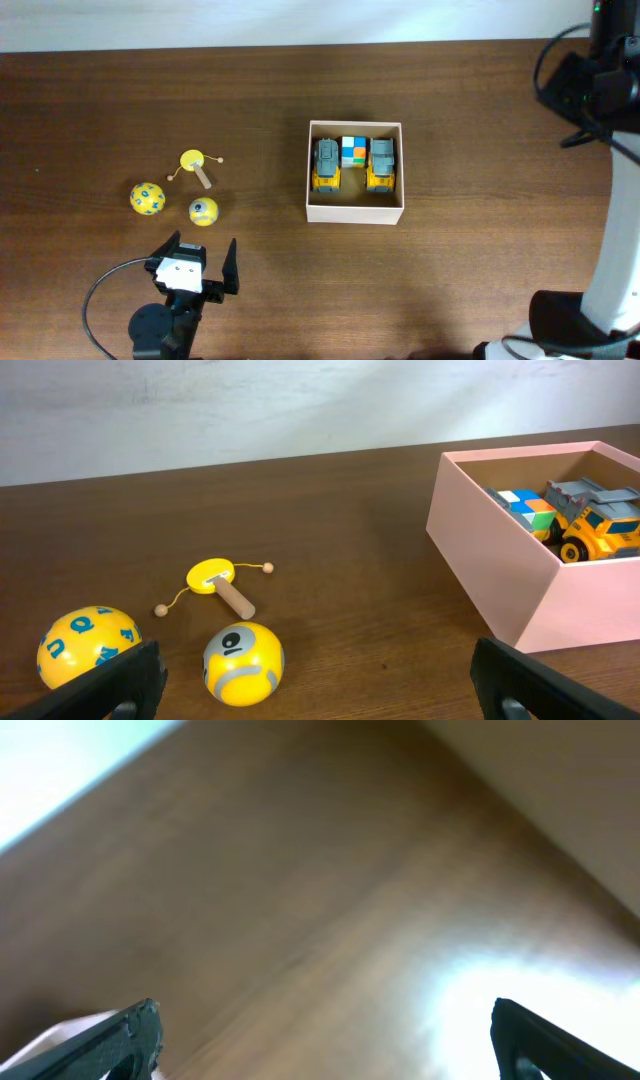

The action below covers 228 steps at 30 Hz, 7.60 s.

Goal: Pack container
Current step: 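Raise the right gripper out of the box and retract right, then move the left gripper over the yellow lettered ball, then lower the left gripper and grasp the yellow lettered ball, then lift the ball and carry it right over the pink box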

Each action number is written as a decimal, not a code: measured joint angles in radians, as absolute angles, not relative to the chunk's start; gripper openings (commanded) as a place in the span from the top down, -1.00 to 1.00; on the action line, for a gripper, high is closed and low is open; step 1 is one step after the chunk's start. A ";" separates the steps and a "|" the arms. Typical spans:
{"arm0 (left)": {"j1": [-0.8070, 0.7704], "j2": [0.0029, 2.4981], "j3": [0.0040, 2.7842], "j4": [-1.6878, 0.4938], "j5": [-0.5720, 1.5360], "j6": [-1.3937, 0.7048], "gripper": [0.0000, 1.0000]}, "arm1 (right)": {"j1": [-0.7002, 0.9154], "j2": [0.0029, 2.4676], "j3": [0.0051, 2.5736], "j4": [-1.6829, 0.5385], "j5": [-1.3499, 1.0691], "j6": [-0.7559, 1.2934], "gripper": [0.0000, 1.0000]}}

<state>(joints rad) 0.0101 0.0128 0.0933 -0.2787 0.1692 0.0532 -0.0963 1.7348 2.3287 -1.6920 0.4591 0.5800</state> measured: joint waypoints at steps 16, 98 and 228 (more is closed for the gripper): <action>0.010 0.013 0.091 -0.206 0.278 0.017 -0.98 | -0.147 1.766 1.890 -1.668 0.421 0.599 -0.98; 0.218 1.904 1.584 -1.197 -0.225 -0.373 -0.99 | -0.147 1.766 1.878 -1.661 0.391 0.602 -0.98; -0.652 2.344 2.211 -1.429 -0.011 0.288 0.03 | -0.147 1.766 1.878 -1.661 0.391 0.601 -0.98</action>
